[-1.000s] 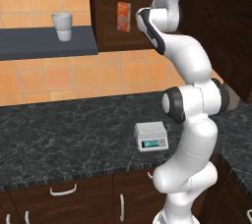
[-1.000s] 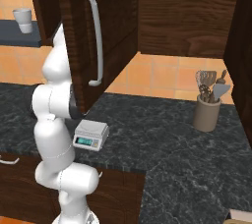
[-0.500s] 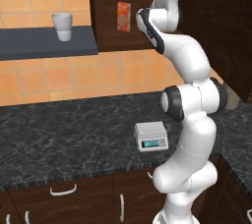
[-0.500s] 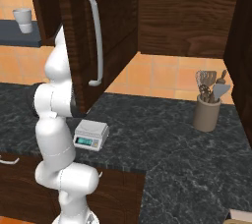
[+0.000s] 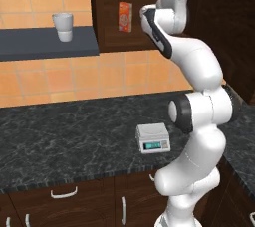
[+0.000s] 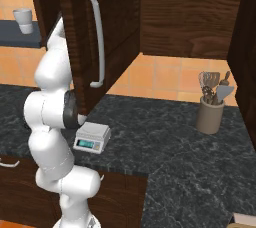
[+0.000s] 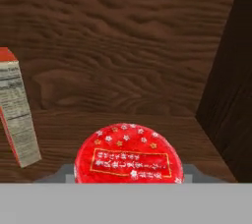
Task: Pick the yogurt and place it on the digital scale for weighing, and close the cabinet.
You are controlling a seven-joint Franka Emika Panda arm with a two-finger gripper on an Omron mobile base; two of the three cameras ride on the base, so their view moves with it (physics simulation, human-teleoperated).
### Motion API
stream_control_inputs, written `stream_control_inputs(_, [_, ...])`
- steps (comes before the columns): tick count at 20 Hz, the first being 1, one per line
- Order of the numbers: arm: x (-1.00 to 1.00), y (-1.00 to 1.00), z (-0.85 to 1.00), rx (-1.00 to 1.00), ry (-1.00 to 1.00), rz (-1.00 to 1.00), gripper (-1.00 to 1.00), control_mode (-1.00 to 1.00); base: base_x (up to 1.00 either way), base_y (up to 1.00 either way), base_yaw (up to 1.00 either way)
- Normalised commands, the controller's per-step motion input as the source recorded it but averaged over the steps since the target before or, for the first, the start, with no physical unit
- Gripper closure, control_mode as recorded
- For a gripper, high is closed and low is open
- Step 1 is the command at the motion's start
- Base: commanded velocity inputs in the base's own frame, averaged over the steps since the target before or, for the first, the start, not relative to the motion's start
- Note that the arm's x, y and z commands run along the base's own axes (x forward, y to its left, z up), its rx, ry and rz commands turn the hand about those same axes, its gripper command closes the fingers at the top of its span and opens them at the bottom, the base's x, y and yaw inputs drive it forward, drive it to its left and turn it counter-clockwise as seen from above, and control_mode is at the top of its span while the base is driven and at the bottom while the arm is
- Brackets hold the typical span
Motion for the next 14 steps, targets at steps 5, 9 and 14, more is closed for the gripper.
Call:
stream_control_inputs(5, [-0.82,0.1,0.0,0.0,-0.18,0.0,1.0,-1.0,0.0,0.0,0.0])
stream_control_inputs(9, [-0.98,0.01,0.0,0.0,-0.1,0.0,1.0,-1.0,0.0,0.0,0.0])
stream_control_inputs(14, [-1.0,0.01,-0.04,0.0,0.18,0.0,1.0,-1.0,0.0,0.0,0.0])
